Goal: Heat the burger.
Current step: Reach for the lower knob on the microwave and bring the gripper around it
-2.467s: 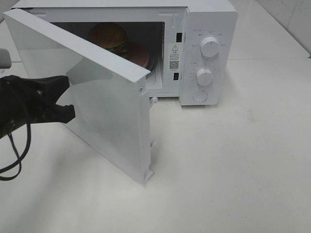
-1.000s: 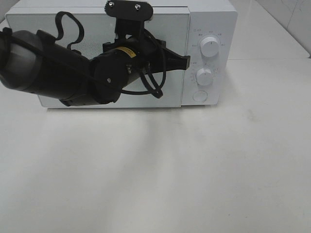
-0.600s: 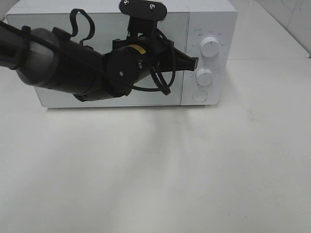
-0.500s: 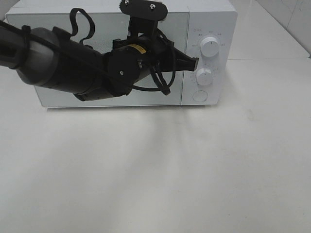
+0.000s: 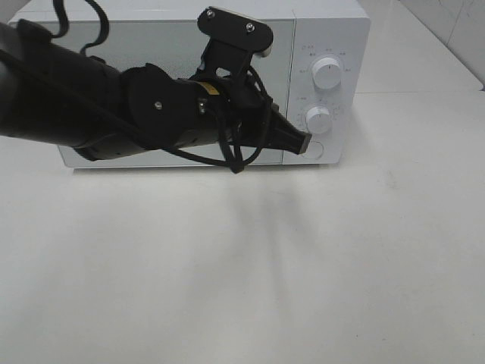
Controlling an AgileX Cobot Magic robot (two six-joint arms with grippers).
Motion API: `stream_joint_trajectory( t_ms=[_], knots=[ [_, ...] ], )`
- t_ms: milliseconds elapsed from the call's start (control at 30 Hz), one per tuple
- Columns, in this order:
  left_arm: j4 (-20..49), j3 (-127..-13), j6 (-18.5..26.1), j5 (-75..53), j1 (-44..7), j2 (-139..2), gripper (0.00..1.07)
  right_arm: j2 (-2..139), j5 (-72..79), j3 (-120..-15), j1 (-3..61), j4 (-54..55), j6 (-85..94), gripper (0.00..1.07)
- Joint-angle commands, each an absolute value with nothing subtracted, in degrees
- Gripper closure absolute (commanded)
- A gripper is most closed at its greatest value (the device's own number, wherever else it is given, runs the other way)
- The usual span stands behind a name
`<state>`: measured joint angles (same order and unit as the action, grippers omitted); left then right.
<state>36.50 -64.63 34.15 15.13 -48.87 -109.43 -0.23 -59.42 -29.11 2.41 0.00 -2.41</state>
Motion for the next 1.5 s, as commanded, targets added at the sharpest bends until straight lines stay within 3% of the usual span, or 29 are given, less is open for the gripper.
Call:
stream_joint_trajectory(
  t_ms=[33,67,100,133,167,200,233,267,333,433,467,567,600,633,700,733,800,833,933,1167,1233,1300,1333,1500],
  knots=[
    [36.0,-61.4,34.7,5.4,-48.7,-105.0,0.79,-1.7,-59.2,-29.0,2.4,0.0,-2.7,0.31],
    [36.0,-61.4,34.7,5.4,-48.7,-105.0,0.79,-1.7,-59.2,-29.0,2.4,0.0,-2.7,0.31],
    [35.5,-60.4,34.7,1.6,-48.7,-103.7,0.50,-1.7,-59.2,-29.0,2.4,0.0,-2.7,0.31],
    [35.5,-60.1,34.7,-0.3,-48.7,-103.1,0.35,-1.7,-59.2,-29.0,2.4,0.0,-2.7,0.31],
    [35.5,-60.1,34.7,-0.3,-48.7,-103.1,0.35,-1.7,-59.2,-29.0,2.4,0.0,-2.7,0.31],
    [35.1,-59.6,34.7,-3.9,-48.7,-102.0,0.12,-1.7,-59.2,-29.0,2.4,0.0,-2.7,0.31],
    [35.1,-59.6,34.7,-3.9,-48.7,-102.0,0.12,-1.7,-59.2,-29.0,2.4,0.0,-2.7,0.31],
    [33.0,-59.5,34.7,-7.3,-48.7,-101.0,0.05,-1.7,-59.2,-29.0,2.4,0.0,-2.7,0.31],
    [31.6,-59.4,34.7,-8.4,-48.7,-100.7,0.06,-1.7,-59.2,-29.0,2.4,0.0,-2.7,0.31],
    [21.2,-59.4,34.3,-18.1,-48.7,-97.7,0.06,-1.7,-59.2,-29.0,2.4,0.0,-2.7,0.31],
    [21.2,-59.4,34.3,-18.1,-48.7,-97.7,0.06,-1.7,-59.2,-29.0,2.4,0.0,-2.7,0.31],
    [16.0,-59.4,31.3,-25.7,-48.7,-96.0,0.06,-1.7,-59.2,-29.0,2.4,0.0,-2.7,0.31],
    [14.3,-59.4,29.6,-27.9,-48.7,-95.5,0.06,-1.7,-59.2,-29.0,2.4,0.0,-2.7,0.31],
    [10.4,-59.4,25.0,-31.1,-48.4,-94.5,0.06,-1.7,-59.2,-29.0,2.4,0.0,-2.7,0.31],
    [8.9,-59.4,22.5,-32.7,-48.0,-94.0,0.06,-1.7,-59.2,-29.0,2.4,0.0,-2.7,0.31],
    [6.3,-59.4,18.5,-35.2,-46.9,-92.9,0.06,-1.7,-59.2,-29.0,2.4,0.0,-2.7,0.31],
    [5.3,-59.4,16.9,-36.5,-46.1,-92.4,0.06,-1.7,-59.2,-29.0,2.4,0.0,-2.7,0.31],
    [3.7,-59.4,13.4,-39.2,-43.9,-90.9,0.06,-1.7,-59.2,-29.0,2.4,0.0,-2.7,0.31],
    [2.3,-59.4,10.8,-43.7,-40.3,-88.8,0.06,-1.7,-59.2,-29.0,2.4,0.0,-2.7,0.31],
    [1.8,-59.4,9.7,-53.1,-30.2,-84.9,0.06,-1.7,-59.2,-29.0,2.4,0.0,-2.7,0.31],
    [2.5,-58.5,9.7,-54.9,-23.9,-82.6,0.06,-1.7,-59.2,-29.0,2.4,0.0,-2.7,0.31],
    [3.0,-58.1,9.7,-55.2,-22.2,-81.8,0.06,-1.7,-59.2,-29.0,2.4,0.0,-2.7,0.31],
    [4.2,-56.9,9.5,-55.6,-18.2,-79.6,0.06,-1.7,-59.2,-29.0,2.4,0.0,-2.7,0.31],
    [5.5,-54.9,7.6,-56.4,-12.3,-74.9,0.06,-1.7,-59.2,-29.0,2.4,0.0,-2.7,0.31]
  ],
)
